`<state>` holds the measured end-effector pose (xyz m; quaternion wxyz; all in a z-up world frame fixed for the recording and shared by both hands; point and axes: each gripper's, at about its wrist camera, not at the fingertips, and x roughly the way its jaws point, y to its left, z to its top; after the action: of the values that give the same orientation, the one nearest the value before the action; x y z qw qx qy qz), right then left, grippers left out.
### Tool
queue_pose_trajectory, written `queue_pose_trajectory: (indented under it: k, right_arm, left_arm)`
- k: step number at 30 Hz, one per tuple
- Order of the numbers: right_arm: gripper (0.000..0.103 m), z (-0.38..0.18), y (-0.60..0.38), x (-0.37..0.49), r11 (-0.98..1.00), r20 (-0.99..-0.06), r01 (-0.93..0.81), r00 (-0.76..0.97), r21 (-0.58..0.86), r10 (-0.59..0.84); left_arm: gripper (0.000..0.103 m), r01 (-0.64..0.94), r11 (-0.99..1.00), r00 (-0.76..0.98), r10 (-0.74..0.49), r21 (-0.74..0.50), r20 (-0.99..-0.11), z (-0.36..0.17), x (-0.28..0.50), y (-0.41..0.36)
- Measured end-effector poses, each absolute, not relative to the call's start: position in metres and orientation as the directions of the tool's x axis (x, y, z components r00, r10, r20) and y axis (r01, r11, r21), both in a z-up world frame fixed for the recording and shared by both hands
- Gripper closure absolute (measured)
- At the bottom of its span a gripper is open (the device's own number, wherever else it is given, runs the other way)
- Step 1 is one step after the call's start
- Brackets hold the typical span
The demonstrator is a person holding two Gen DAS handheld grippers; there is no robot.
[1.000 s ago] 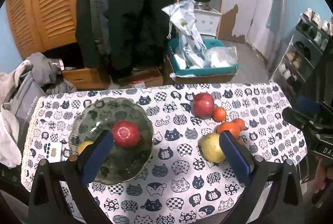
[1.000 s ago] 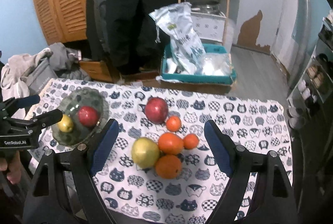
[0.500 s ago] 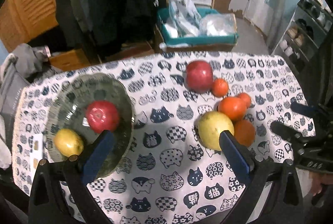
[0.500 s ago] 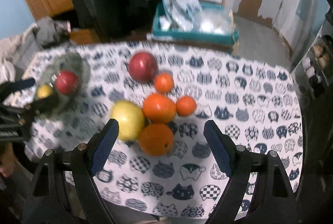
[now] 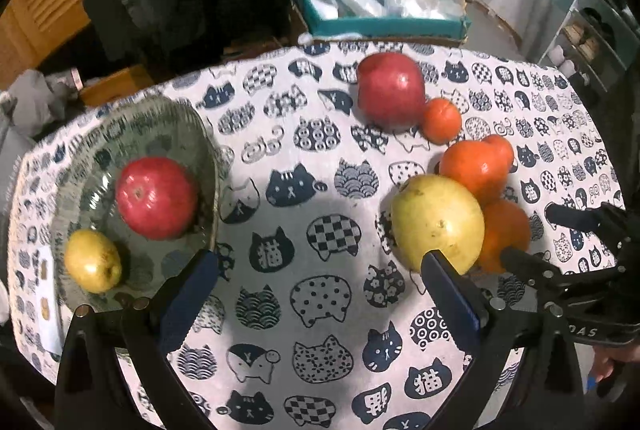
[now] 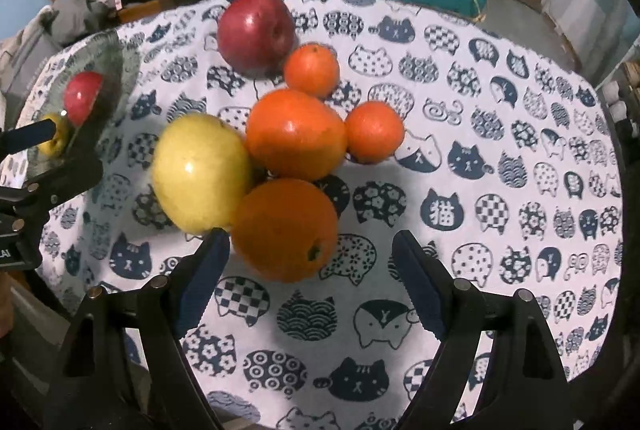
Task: Organize fruits
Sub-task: 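Reach the right tool to the large orange while the left tool approaches the yellow pomelo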
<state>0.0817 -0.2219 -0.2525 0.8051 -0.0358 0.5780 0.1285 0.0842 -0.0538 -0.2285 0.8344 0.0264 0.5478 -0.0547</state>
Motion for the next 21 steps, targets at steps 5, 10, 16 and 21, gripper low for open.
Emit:
queue_pose_trajectory:
  k: [5,10,16,21]
  right_arm:
    - [0.019,-0.267,-0.217,0.085,0.959,-0.944,-0.259,0.271,0.115,0.187]
    - [0.031,-0.278,-0.213,0.089,0.951,-0.947,-0.275,0.242,0.142,0.212]
    - [0.041,-0.281,-0.213,0.088,0.943,-0.94,-0.279,0.234,0.181,0.249]
    - [0.041,-0.276,-0.231,0.085,0.956,-0.937,-0.228,0.254,0.184,0.241]
  left_arm:
    - [0.001,0.125,0.992,0.382,-0.06,-0.012,-0.922,-0.234,0.085,-0.057]
    - [0.001,0.134,0.991,0.374,-0.076,-0.027,-0.924,-0.236,0.086,-0.06]
    - [0.001,0.151,0.988,0.363,-0.097,-0.044,-0.927,-0.238,0.091,-0.069]
    - [0.001,0.173,0.983,0.356,-0.122,-0.063,-0.926,-0.241,0.094,-0.08]
